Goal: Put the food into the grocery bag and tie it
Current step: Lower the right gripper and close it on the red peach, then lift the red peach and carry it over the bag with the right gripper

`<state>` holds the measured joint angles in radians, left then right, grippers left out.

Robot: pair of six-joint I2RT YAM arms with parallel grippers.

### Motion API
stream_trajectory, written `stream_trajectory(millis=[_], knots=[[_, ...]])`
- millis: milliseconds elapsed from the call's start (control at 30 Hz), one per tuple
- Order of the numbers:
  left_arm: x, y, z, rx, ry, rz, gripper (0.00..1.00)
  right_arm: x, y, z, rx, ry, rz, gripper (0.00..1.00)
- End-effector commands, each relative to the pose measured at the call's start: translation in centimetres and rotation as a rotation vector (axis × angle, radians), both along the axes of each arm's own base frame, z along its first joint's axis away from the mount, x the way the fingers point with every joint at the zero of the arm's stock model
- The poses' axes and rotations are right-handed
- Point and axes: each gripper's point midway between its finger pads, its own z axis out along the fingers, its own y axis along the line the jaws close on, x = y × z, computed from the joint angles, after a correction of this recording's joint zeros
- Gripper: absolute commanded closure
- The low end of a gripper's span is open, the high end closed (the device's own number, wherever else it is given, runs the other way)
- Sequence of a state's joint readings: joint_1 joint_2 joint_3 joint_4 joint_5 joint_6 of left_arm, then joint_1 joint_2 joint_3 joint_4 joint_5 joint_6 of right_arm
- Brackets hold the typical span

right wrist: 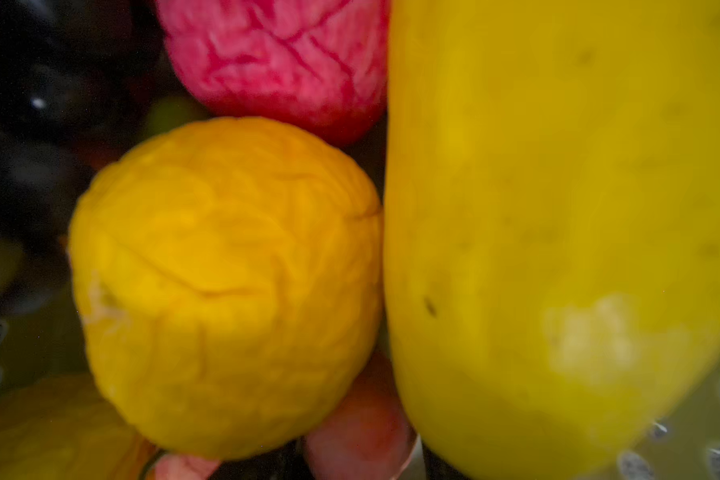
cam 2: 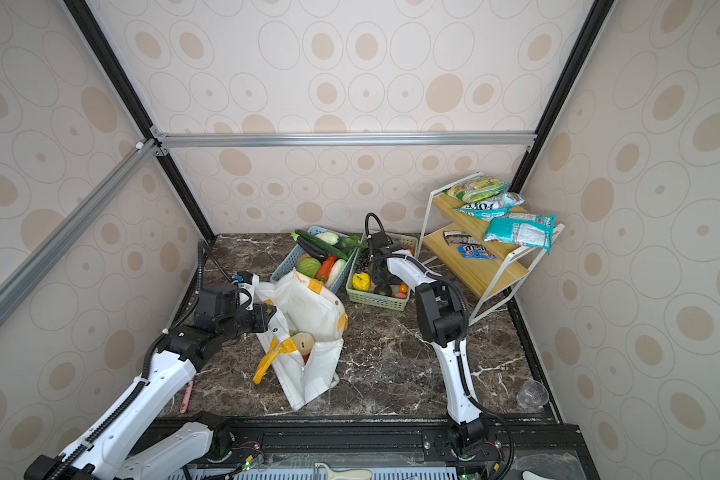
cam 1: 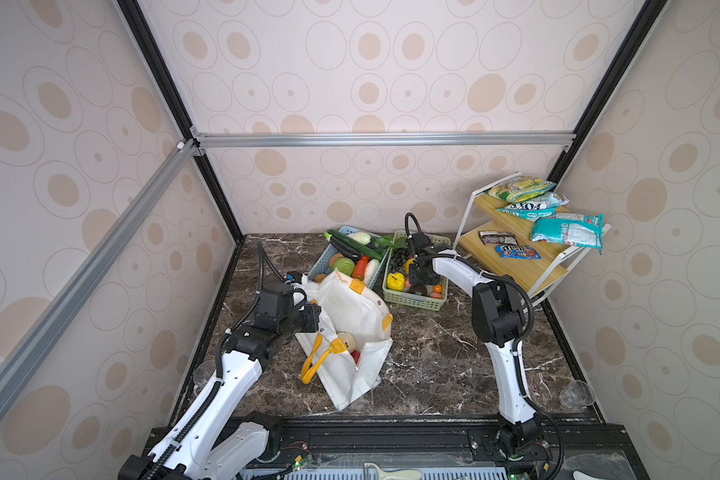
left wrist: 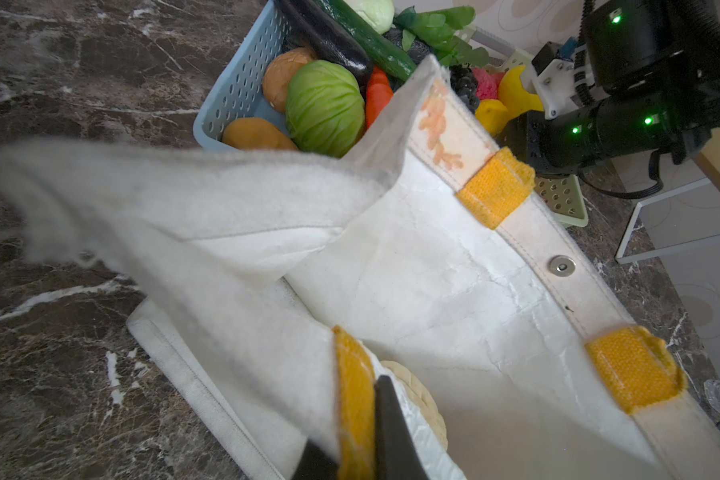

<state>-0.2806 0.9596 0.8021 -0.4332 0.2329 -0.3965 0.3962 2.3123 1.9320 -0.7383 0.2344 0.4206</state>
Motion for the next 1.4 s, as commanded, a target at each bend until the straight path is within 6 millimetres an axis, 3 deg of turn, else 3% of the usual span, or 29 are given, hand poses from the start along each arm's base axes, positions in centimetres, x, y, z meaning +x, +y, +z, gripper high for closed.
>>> stream_trajectory(millis=[0, 367, 867, 1133, 1367], knots=[[0.8, 0.1, 1.8, -0.003, -0.048, 0.009, 1.0, -2.0, -0.4, -1.6, -0.011, 0.095, 0.002, 0.58], [0.8, 0.0, 2.1, -0.005, -0.055, 0.009, 1.0, -1.3, 0.4, 3.6, 0.07, -0.003, 0.012, 0.62], [0.9, -0.1, 2.1, -0.009, -0.06, 0.004, 1.0, -1.7, 1.6, 8.9, 0.169, -0.082, 0.053, 0.62], [0.7, 0.0, 2.0, -0.009, -0.059, 0.006, 1.0, -2.4, 2.5, 11.6, 0.234, -0.115, 0.086, 0.62], [0.5, 0.1, 2.0, -0.01, -0.059, 0.01, 1.0, -3.8, 4.3, 14.2, 0.361, -0.14, 0.146, 0.61]])
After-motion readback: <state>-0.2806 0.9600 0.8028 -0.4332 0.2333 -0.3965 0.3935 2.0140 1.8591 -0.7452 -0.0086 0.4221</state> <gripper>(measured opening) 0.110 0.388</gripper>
